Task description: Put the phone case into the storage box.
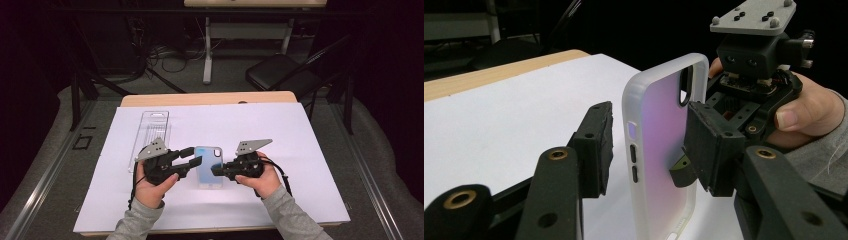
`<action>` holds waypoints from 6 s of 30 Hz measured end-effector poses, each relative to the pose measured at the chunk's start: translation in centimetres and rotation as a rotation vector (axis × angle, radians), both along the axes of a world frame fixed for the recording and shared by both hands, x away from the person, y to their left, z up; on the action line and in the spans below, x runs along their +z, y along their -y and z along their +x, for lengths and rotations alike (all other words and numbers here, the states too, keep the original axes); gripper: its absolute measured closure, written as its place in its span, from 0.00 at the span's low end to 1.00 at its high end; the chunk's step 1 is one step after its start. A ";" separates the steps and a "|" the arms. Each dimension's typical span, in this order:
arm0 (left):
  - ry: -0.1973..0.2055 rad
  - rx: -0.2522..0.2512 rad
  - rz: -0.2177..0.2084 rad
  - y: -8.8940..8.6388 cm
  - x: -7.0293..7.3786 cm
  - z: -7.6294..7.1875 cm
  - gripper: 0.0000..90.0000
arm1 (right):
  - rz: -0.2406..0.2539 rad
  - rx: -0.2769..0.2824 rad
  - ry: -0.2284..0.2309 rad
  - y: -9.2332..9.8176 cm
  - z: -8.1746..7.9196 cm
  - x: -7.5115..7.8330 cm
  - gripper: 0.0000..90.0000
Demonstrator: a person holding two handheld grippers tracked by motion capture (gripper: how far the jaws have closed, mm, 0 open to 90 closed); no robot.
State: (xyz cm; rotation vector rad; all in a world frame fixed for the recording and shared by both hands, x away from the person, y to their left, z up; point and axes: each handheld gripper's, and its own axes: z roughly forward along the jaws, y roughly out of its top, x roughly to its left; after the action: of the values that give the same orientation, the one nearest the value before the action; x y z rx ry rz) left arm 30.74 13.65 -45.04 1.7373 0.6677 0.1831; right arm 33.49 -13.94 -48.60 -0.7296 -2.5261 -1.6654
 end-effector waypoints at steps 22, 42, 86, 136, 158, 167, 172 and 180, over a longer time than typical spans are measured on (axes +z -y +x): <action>-0.036 -0.027 -0.052 -0.3 -0.2 0.2 0.72 | 0.004 0.018 -0.007 -0.2 -0.1 -0.1 0.90; -0.063 -0.009 -0.045 -0.5 -0.4 0.3 0.85 | 0.005 0.025 -0.007 -0.3 -0.2 -0.1 0.90; -0.050 0.093 -0.033 -0.4 -0.6 -0.2 0.89 | -0.001 -0.051 0.021 -1.0 -0.7 -0.1 0.90; -0.055 0.082 -0.008 -0.6 -0.3 -0.2 0.93 | 0.011 -0.032 -0.001 -0.9 -0.5 -0.1 0.90; -0.065 0.076 -0.002 -0.7 -0.2 -0.2 0.94 | 0.010 -0.027 -0.008 -0.9 -0.5 -0.1 0.90; -0.072 0.082 -0.014 -0.7 -0.3 -0.2 0.94 | 0.014 -0.025 -0.014 -0.9 -0.5 -0.1 0.90; -0.081 0.088 -0.018 -0.8 -0.3 -0.3 0.94 | 0.019 -0.021 -0.018 -0.9 -0.5 -0.1 0.90; -0.091 0.086 -0.019 -0.7 -0.6 -0.1 0.94 | 0.022 -0.011 -0.017 -1.2 -0.6 -0.1 0.80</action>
State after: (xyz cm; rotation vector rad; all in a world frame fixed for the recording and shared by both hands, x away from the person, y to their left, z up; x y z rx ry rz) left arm 30.61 14.35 -45.62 1.7076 0.8094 0.1573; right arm 32.89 -12.78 -48.71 -0.7543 -2.4931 -1.6804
